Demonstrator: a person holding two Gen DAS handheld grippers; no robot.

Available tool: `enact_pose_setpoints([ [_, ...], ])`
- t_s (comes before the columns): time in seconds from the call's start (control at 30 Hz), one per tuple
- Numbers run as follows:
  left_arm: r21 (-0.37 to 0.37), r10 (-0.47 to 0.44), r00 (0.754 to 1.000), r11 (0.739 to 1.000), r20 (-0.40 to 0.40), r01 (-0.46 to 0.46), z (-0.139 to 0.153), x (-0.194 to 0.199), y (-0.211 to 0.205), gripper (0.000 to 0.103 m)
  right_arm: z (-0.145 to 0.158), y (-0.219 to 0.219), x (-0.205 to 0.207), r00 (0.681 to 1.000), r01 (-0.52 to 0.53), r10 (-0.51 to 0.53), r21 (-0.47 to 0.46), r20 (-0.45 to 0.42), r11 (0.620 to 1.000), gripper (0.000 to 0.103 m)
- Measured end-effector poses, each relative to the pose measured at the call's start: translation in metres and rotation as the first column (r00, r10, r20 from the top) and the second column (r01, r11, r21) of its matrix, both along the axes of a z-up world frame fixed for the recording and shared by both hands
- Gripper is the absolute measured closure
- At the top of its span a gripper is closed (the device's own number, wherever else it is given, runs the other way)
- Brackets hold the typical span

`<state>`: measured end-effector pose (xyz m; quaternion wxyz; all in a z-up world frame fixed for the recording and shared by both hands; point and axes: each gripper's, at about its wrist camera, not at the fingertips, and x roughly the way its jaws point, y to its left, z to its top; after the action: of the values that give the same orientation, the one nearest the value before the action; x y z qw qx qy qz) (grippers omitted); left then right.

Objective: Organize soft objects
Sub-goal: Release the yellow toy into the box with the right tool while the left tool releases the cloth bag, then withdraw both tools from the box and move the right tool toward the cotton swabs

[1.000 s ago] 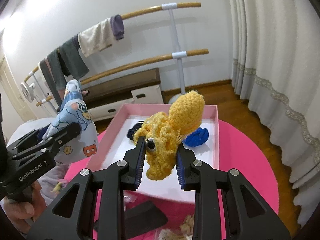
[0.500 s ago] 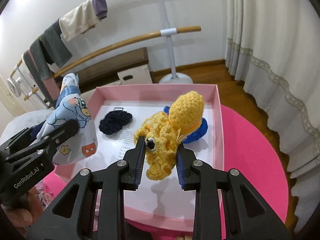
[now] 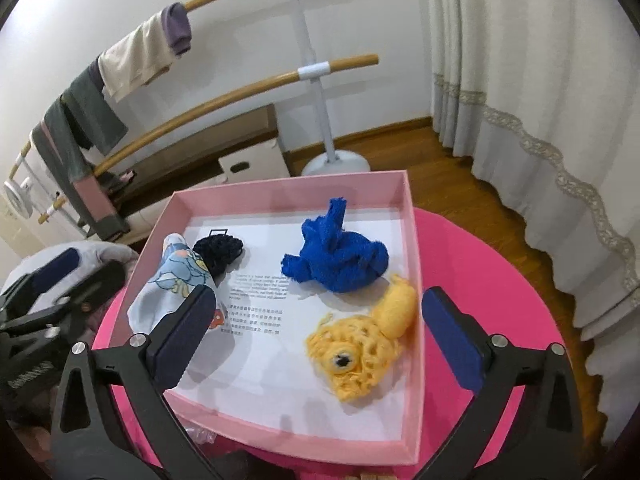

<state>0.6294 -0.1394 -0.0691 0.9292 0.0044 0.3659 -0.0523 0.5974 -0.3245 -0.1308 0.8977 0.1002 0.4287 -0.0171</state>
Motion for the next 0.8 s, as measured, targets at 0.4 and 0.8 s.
enact_pose_setpoints([
  [0.4,-0.046,0.025,0.991,0.999,0.134,-0.019,0.027,-0.044,0.019,0.000,0.048,0.015,-0.078,0.990,0.035,-0.035,-0.001,0.136,0.999,0.000],
  [0.8,-0.043,0.064,0.971,0.998,0.230,-0.055,0.017,-0.142,0.054,0.000,0.089,0.032,-0.177,0.960,0.094,-0.077,-0.051,0.268,0.994,0.000],
])
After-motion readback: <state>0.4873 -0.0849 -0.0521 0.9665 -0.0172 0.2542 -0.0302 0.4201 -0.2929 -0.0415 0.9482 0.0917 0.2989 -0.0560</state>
